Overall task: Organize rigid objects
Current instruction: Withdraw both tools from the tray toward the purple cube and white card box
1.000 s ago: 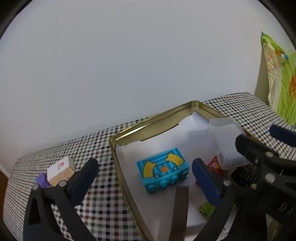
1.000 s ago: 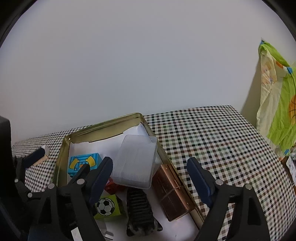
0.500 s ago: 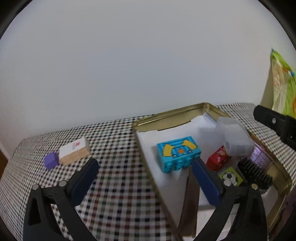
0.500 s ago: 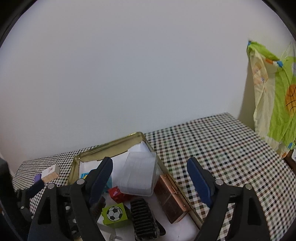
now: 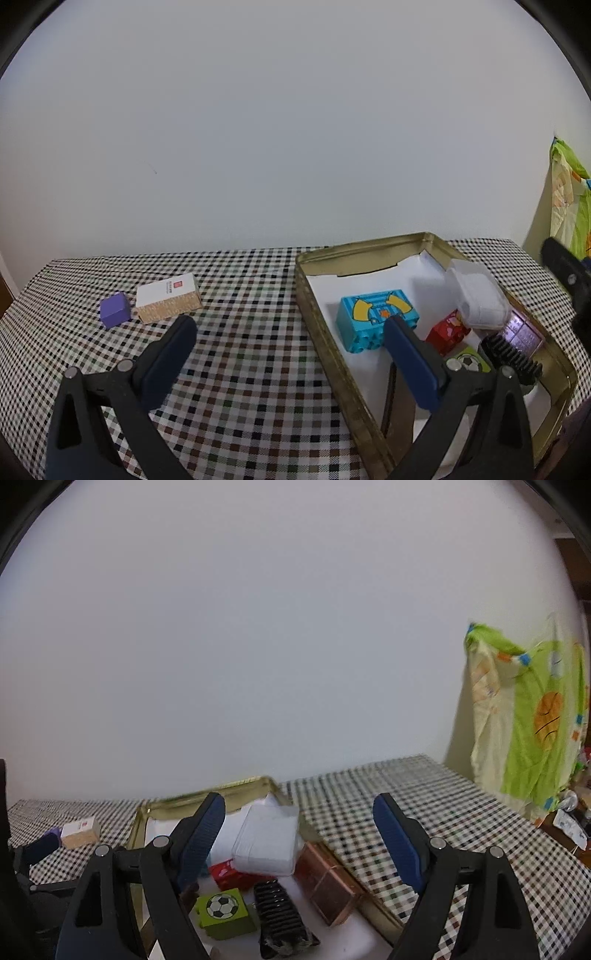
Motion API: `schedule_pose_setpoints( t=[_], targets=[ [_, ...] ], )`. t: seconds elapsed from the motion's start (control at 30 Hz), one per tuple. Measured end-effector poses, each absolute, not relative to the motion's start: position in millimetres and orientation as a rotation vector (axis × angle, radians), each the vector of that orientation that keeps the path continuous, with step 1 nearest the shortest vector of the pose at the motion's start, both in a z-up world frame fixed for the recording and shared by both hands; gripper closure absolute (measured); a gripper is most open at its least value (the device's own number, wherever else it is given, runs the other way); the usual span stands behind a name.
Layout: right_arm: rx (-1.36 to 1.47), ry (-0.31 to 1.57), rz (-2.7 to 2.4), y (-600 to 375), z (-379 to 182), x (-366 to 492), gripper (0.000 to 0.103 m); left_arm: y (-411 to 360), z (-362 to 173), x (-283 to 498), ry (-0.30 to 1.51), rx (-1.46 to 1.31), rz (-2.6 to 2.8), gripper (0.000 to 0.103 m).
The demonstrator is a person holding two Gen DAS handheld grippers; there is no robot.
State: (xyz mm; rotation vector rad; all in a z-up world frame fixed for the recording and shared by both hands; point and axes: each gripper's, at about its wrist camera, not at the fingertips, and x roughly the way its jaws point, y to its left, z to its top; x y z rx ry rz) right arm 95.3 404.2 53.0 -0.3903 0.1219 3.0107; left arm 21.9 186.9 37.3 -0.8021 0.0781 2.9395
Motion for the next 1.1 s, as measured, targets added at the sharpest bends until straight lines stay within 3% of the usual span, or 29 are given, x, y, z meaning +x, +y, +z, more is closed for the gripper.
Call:
schedule_pose_setpoints(
  t=[0.1, 0.47, 1.1],
  targets=[
    [-0.328, 0.109, 2.969, 404.1, 52.2, 103.0, 0.014, 186.7, 36.6, 24.5, 0.091, -0.787, 2.949, 0.001],
    [-0.238, 0.154, 2.942, 408.3, 50.2, 112.7, 0.014, 169.9, 45.2, 44.7, 0.104, -0.594, 2.968, 0.001],
    [-0.192, 0.226, 2.906, 383.0, 43.4, 134.6, 0.014, 160.7, 46.9, 56.1, 0.076, -0.575, 2.946, 0.001]
  ],
)
